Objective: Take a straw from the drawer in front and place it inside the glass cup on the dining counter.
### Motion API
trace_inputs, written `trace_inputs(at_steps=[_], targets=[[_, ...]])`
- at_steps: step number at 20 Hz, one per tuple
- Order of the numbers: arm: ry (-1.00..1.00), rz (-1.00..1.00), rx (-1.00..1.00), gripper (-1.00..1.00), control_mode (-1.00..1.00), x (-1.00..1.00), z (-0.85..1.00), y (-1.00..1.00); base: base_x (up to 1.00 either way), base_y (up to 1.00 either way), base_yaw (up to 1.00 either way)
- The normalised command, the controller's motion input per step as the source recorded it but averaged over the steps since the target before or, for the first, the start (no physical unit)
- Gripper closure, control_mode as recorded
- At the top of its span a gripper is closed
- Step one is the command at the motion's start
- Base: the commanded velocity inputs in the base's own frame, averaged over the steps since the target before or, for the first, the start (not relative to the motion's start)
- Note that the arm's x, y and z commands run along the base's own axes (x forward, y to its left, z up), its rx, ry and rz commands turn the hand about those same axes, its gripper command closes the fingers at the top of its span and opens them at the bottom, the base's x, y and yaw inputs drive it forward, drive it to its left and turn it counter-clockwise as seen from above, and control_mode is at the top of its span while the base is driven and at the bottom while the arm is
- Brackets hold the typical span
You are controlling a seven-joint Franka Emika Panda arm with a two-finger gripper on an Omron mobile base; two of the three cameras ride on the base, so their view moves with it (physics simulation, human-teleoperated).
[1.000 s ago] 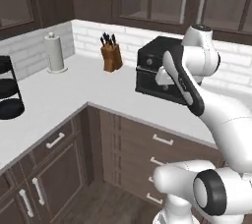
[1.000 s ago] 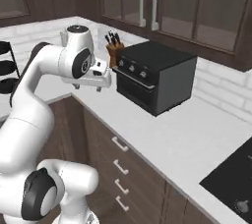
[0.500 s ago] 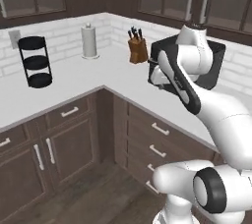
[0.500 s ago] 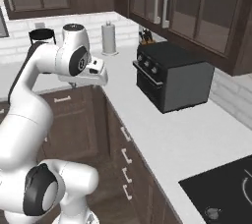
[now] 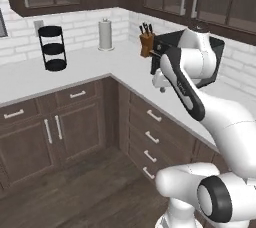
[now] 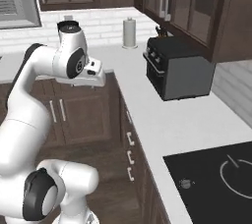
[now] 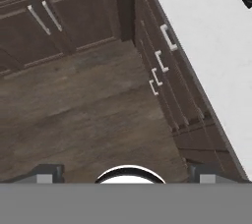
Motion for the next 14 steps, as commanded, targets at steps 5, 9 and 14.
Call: trace_inputs(at_steps=[5, 9, 14], targets=[[0.0, 0.0, 0.0, -1.0, 1.0, 0.0, 0.0, 0.0, 0.0, -0.73, 0.29], [0.0, 0.0, 0.0, -1.0, 1.0, 0.0, 0.0, 0.0, 0.0, -0.78, 0.29], [0.0, 0.24, -0.01, -1.0, -1.0, 0.0, 0.0, 0.04, 0.0, 0.0, 0.0]])
